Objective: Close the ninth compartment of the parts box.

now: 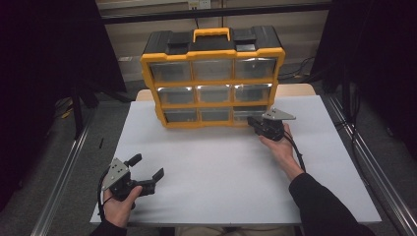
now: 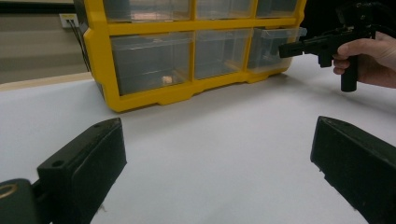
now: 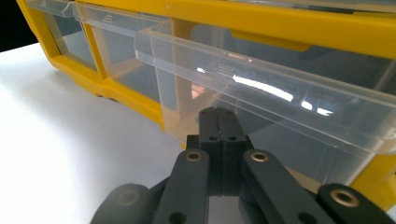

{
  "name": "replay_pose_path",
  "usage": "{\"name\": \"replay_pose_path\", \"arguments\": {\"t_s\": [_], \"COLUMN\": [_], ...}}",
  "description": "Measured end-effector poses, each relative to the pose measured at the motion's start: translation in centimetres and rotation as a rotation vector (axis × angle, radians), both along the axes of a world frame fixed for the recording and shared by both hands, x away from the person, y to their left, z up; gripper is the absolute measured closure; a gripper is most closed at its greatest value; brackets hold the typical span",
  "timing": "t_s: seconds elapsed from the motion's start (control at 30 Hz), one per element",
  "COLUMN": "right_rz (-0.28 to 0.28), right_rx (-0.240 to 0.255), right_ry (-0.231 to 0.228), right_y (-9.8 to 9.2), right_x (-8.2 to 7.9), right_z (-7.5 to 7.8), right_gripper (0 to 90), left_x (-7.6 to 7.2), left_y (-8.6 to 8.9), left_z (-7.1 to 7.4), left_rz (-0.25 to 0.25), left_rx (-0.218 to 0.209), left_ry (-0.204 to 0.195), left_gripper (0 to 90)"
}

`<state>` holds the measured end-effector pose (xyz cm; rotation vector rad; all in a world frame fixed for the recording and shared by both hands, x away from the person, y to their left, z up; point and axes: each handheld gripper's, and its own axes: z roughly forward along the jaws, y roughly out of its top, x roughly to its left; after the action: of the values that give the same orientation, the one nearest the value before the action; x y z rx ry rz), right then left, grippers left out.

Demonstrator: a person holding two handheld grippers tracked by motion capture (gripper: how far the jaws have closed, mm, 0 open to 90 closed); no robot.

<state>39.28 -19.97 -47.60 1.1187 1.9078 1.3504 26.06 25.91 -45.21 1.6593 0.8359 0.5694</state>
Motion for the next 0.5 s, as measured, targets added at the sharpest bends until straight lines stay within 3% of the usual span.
{"name": "replay_pose_path", "arguments": {"t_s": [0.5], "right_rz": [-0.008], "right_rx": [0.002], "right_ry": [-0.008], "right_y": [0.2], "right_x": [0.47], "right_z": [-0.22], "right_gripper": [90.0], "left_x": [-0.01], "left_y": [0.0], "left_z": [0.02], "left_rz": [-0.001], "left_rx": [0.003], "left_ry": [-0.002], "left_gripper": [3.1]}}
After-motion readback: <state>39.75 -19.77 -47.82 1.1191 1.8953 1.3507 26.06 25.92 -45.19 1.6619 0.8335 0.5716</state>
